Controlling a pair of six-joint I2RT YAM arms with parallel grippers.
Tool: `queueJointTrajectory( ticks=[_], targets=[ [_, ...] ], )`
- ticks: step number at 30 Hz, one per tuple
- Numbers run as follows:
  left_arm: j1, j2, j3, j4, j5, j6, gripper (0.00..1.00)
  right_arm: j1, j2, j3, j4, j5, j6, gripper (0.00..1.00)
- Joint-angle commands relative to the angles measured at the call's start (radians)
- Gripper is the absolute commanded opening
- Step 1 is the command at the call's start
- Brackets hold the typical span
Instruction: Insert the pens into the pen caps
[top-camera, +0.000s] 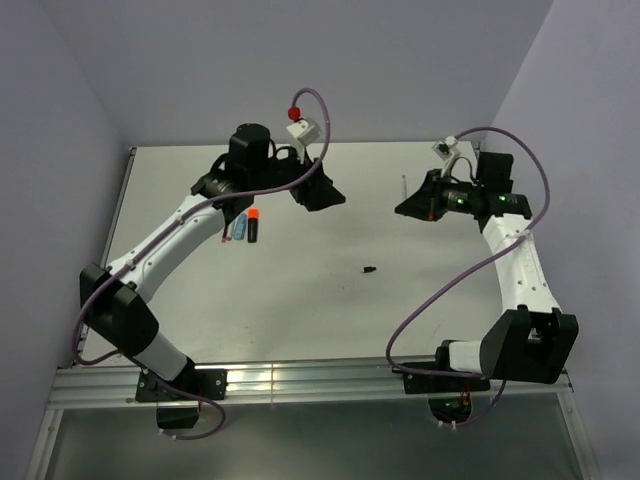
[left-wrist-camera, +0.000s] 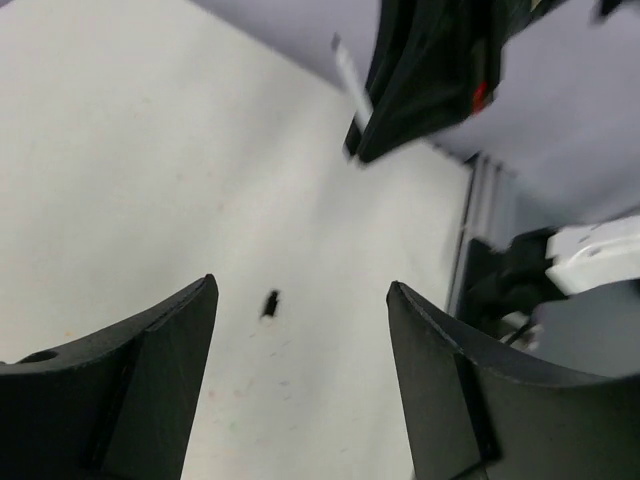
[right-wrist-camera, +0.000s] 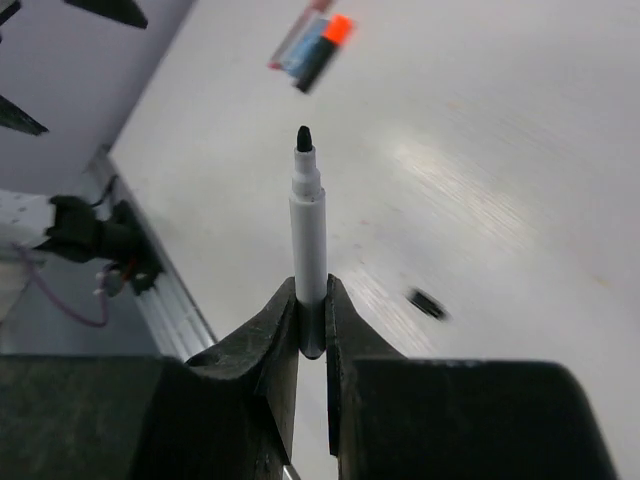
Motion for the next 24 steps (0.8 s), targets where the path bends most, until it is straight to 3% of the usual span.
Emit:
queueJointTrajectory(
  ticks=[1,6,10,14,24],
  targets=[
    [-0.068,0.121,0.068,-0.314,-0.068,0.327,0.73,-0.078,-0.032,0.078,-0.206,0.121,-0.178,0.00],
    [-0.179,0.336,0.197,-0.467,-0.172,0.483,0.69,-0.134,-0.047,0.106,-0.252,0.305,-0.199,0.00],
    [-0.214,0.443,0.269,-0.481,-0.167,0.513,0.70,-0.151,-0.032,0.115,-0.260,0.348,-0.173,0.00],
    [-0.260,0.588,0.427,-0.535,-0.233,0.527,0.65,-0.160,-0.013,0.123,-0.260,0.345,-0.151,0.00],
    [-0.315,0.692,0.432,-0.480,-0.362,0.583,0.58,-0.174,-0.007,0.126,-0.268,0.327,-0.160,0.00]
  ],
)
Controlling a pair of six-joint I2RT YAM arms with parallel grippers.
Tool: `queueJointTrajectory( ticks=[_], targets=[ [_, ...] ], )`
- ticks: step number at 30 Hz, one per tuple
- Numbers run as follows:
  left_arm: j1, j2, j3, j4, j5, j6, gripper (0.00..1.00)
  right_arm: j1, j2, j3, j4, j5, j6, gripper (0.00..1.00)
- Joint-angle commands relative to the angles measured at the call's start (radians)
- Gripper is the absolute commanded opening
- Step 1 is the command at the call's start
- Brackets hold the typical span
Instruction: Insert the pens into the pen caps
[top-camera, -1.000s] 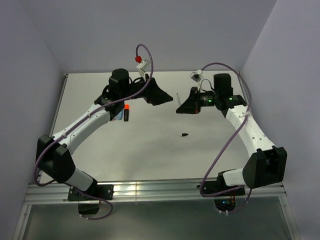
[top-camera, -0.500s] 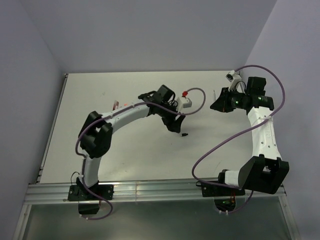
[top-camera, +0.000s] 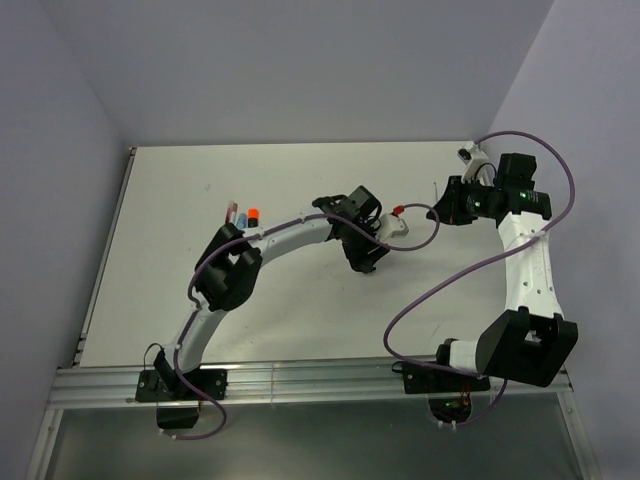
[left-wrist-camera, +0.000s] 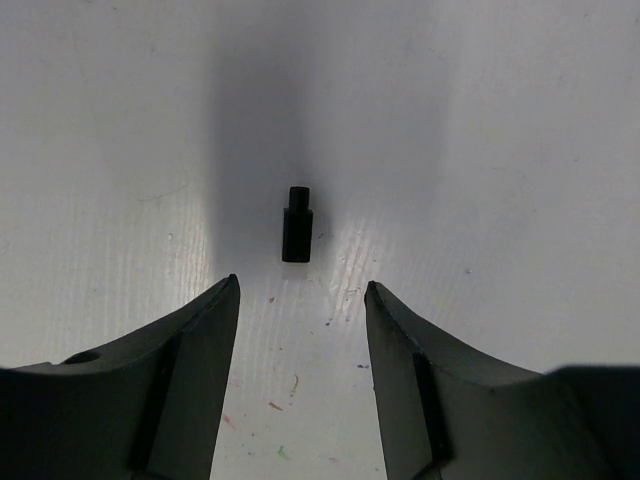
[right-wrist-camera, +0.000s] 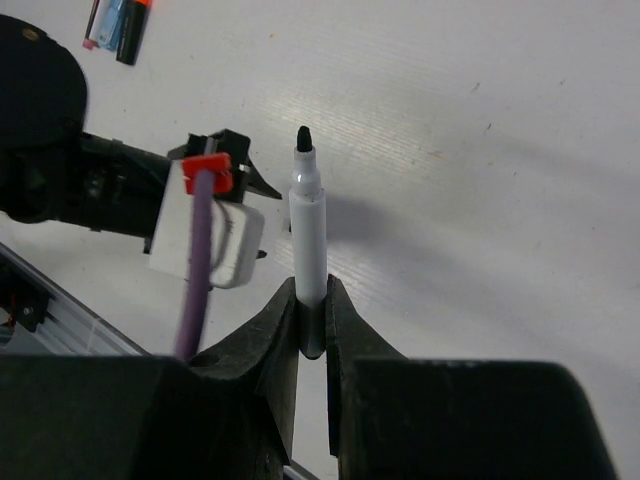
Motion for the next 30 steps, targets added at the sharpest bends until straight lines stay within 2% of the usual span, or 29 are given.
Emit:
queueJointTrajectory(
  ticks=[1,7,15,18,21,25,27,30],
  targets=[
    [-0.008,0.034,0.032,0.026,-0.044,0.052,0.58,-0.020,-0.006,0.043,-0.003,-0.022,-0.013,0.00],
    [-0.025,0.063,0.039,0.052,-0.052,0.079,0.56,-0.033,0.003,0.062,0.003,0.013,0.028,0.00],
    [-0.042,0.093,0.009,0.094,-0.098,0.122,0.52,-0.047,-0.011,0.054,0.002,-0.031,0.016,0.00],
    [-0.049,0.096,-0.007,0.091,-0.104,0.139,0.45,-0.050,-0.009,0.059,-0.001,-0.017,0.013,0.00],
    [-0.062,0.073,-0.048,0.110,-0.119,0.168,0.31,-0.052,-0.008,0.062,-0.003,-0.011,0.011,0.00],
    [-0.071,0.010,-0.129,0.126,-0.124,0.188,0.05,-0.053,-0.003,0.085,-0.006,-0.007,0.008,0.00],
    [-0.071,-0.019,-0.178,0.132,-0.122,0.188,0.00,-0.053,0.006,0.101,-0.010,-0.002,0.008,0.00],
    [-0.063,-0.117,-0.268,0.137,-0.125,0.202,0.00,-0.053,0.020,0.138,-0.018,-0.020,0.004,0.00]
  ],
)
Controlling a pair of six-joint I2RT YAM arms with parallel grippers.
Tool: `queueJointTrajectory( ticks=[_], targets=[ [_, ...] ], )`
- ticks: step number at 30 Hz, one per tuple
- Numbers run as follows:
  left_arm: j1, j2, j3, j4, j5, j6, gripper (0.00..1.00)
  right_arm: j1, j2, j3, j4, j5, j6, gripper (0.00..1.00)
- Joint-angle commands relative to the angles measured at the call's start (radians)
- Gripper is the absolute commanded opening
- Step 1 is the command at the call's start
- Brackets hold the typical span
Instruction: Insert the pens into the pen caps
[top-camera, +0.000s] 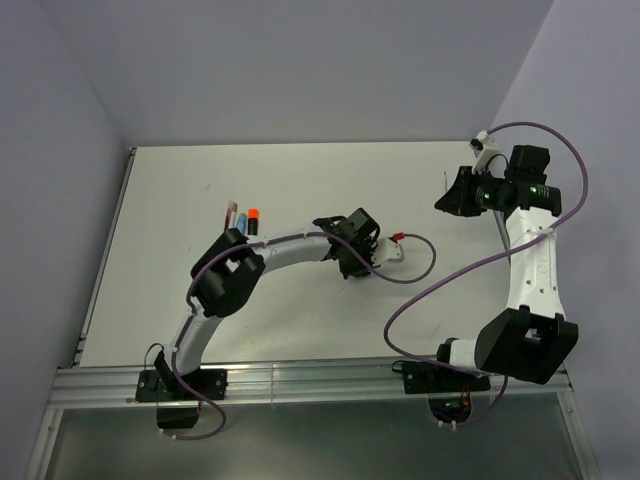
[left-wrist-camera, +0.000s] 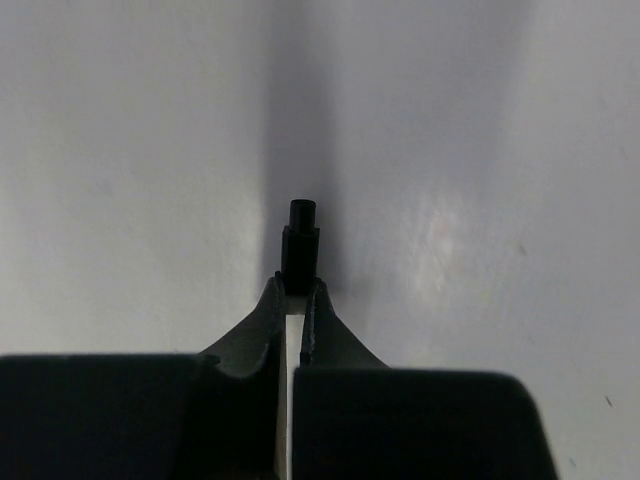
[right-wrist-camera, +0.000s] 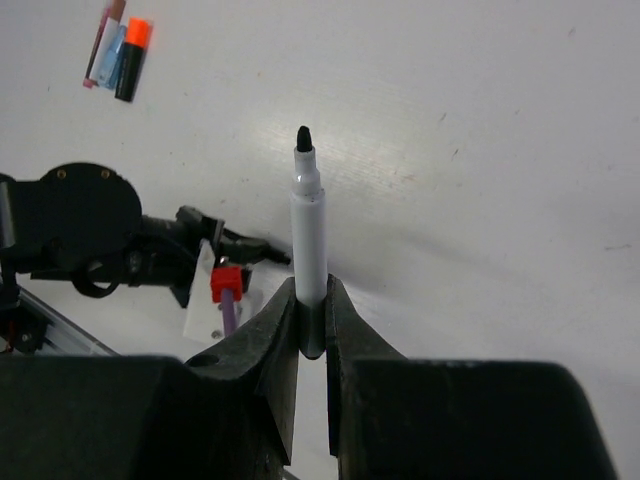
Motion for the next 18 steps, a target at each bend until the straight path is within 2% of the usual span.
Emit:
queueJointTrajectory(
  ticks=[1,5,9,10,13,18],
  targets=[
    [0.001,-0.177,-0.109,-0.027,0.005,0.037,0.00,-0.008,0.008,0.087,-0.004,-0.031,-0.012,0.00],
    [0.045,-0.377,-0.230,-0.035,0.017,0.083,0.00,-0.004,0.043,0.121,-0.027,-0.098,-0.022,0.00],
    [0.110,-0.616,-0.426,0.040,-0.020,0.210,0.00,0.026,0.080,0.138,-0.078,-0.175,-0.052,0.00],
    [0.116,-0.718,-0.465,0.068,-0.034,0.239,0.00,0.058,0.082,0.138,-0.087,-0.200,-0.063,0.00],
    [0.130,-0.893,-0.595,0.186,-0.095,0.361,0.00,0.164,0.093,0.135,-0.129,-0.210,-0.101,0.00],
    [0.148,-1.075,-0.732,0.353,-0.129,0.569,0.00,0.377,0.172,0.196,-0.318,-0.206,-0.249,0.00]
  ],
)
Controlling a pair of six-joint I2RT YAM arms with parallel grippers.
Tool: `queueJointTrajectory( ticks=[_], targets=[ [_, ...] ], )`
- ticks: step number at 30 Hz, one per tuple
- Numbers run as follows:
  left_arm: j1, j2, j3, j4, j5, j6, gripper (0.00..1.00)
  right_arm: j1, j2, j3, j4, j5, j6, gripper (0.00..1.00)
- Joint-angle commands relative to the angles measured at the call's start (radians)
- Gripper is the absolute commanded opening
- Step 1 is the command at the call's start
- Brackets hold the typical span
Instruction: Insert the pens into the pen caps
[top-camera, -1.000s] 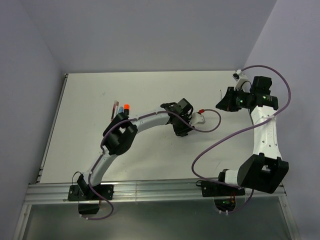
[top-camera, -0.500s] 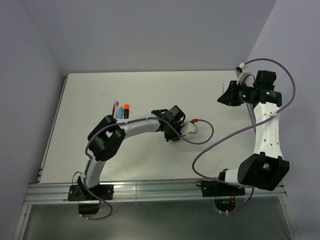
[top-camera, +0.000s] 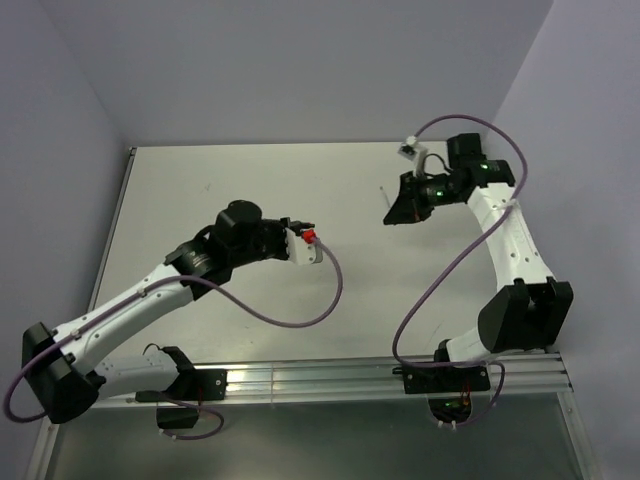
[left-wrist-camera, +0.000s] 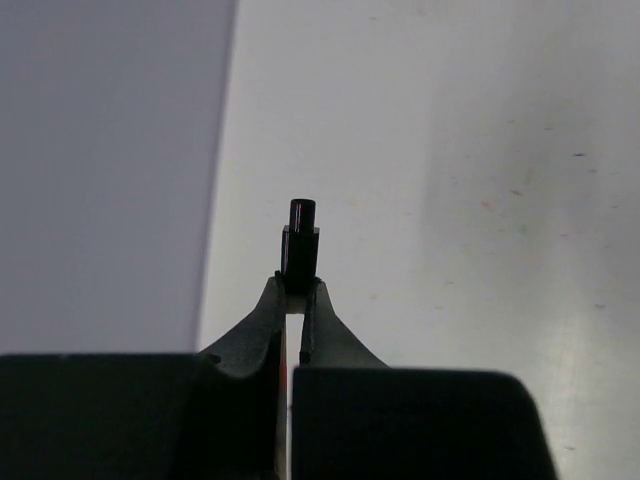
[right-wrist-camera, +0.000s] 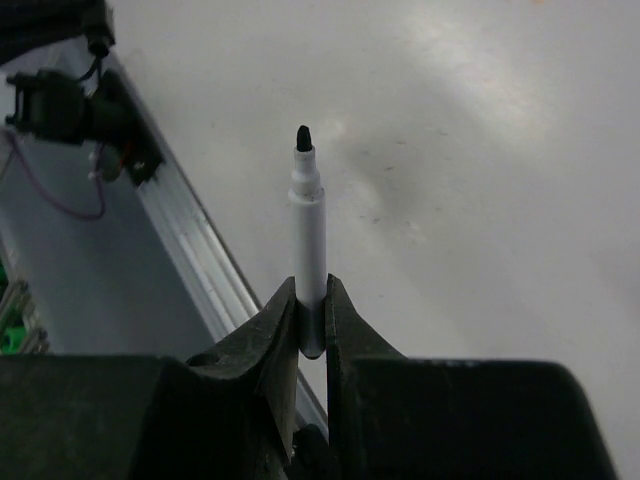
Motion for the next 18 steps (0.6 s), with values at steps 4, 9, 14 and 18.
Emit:
queueJointTrajectory(
  ticks=[4,9,14,18],
  targets=[
    [0.002,-0.156,-0.174,0.267,-0.066,0.368,0.00,0.230,0.076,0.111,-0.232,-0.014,-0.183,0.00],
    [0.001,-0.253,-0.291,0.370,-0.062,0.614,0.00,0.391,0.098,0.115,-0.289,0.053,-0.200,0.00],
    [-0.021,-0.305,-0.369,0.419,-0.037,0.814,0.00,0.480,0.092,0.115,-0.289,0.098,-0.177,0.00],
    [-0.041,-0.308,-0.375,0.408,-0.023,0.861,0.00,0.542,0.101,0.109,-0.286,0.123,-0.166,0.00]
  ],
)
